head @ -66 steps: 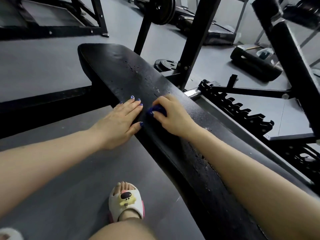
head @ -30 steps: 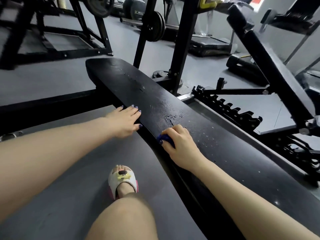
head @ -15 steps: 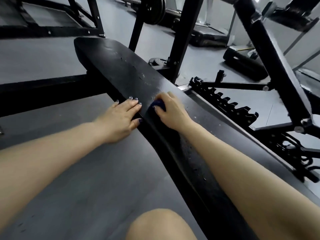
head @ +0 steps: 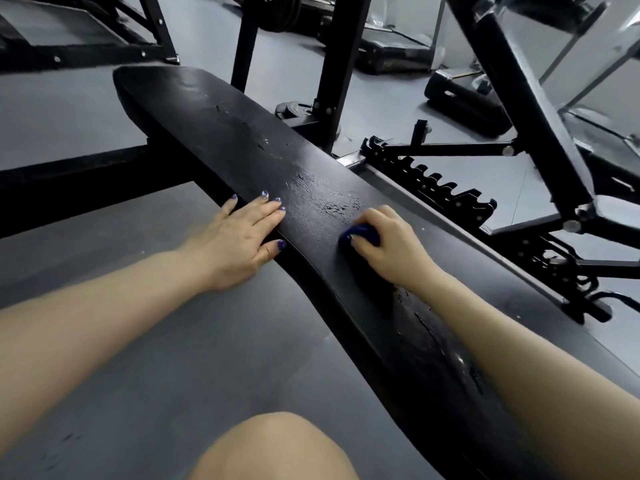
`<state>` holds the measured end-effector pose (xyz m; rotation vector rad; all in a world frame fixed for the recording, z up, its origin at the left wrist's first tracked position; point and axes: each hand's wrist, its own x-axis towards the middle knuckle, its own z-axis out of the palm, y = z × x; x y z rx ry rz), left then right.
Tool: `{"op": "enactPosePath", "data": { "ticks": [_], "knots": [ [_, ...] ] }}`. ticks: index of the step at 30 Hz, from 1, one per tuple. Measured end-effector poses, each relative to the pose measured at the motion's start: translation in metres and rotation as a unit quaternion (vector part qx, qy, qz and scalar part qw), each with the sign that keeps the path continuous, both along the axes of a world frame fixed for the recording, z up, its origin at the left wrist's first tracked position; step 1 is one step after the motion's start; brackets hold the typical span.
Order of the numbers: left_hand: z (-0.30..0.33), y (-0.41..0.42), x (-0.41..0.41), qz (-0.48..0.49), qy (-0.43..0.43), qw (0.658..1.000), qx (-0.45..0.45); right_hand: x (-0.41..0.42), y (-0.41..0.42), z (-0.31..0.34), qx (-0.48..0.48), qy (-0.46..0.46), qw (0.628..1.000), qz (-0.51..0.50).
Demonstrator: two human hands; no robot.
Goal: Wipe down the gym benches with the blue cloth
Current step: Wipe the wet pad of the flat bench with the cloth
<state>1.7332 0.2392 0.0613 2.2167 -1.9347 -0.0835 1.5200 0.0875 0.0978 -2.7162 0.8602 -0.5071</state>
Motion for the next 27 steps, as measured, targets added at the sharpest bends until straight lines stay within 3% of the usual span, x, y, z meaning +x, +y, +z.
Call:
{"op": "enactPosePath", "data": {
  "ticks": [5,14,18,22,27],
  "knots": [
    [0.004,0.000,-0.004,-0.019,0.002,0.999,0.041,0.045,0.015,-0.014,0.001,-0.031,0.999,-0.018],
    [0.002,0.001,-0.005,-0.023,0.009,0.999,0.025,-0.100,0.101,-0.004,-0.002,-0.001,0.995,0.098],
    [-0.004,0.002,-0.018,-0.051,-0.015,0.999,-0.007,-0.056,0.073,-0.004,-0.019,0.013,0.993,0.112],
    [-0.010,0.002,-0.019,-0.055,0.000,0.998,-0.012,0.013,0.029,-0.013,-0.025,0.004,0.999,0.028],
    [-0.012,0.001,-0.012,-0.065,0.000,0.998,-0.018,-0.034,0.037,-0.004,-0.019,0.013,0.997,0.071]
  ]
}}
